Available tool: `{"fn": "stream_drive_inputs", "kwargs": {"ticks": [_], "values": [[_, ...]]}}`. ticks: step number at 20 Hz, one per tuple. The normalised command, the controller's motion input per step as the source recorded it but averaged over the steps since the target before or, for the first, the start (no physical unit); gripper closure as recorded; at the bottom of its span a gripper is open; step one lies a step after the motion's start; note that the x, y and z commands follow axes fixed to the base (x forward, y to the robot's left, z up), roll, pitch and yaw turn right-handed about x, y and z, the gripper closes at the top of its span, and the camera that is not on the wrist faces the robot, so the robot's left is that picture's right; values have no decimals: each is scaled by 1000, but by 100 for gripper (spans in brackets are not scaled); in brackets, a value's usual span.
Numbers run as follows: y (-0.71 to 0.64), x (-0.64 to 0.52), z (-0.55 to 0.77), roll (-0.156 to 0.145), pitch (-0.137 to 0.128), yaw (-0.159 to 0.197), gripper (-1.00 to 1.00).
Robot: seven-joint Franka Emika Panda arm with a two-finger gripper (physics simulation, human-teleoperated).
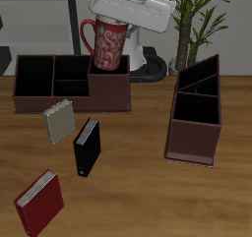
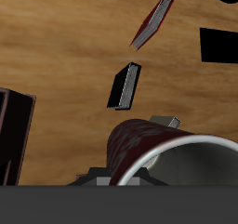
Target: Place the red mug into the back desk caddy's right compartment
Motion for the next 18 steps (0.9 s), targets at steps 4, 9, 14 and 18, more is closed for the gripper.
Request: {"fn": "stream_drive_inputs", "kwargs": {"ticks": [4,9,14,18], "values": [[75,-563,202,11,-8,-9,100],[55,-411,118,12,-9,6,100],[80,-493,68,23,-40,25,100],[-32,-381,-112,21,-8,25,100]]}}
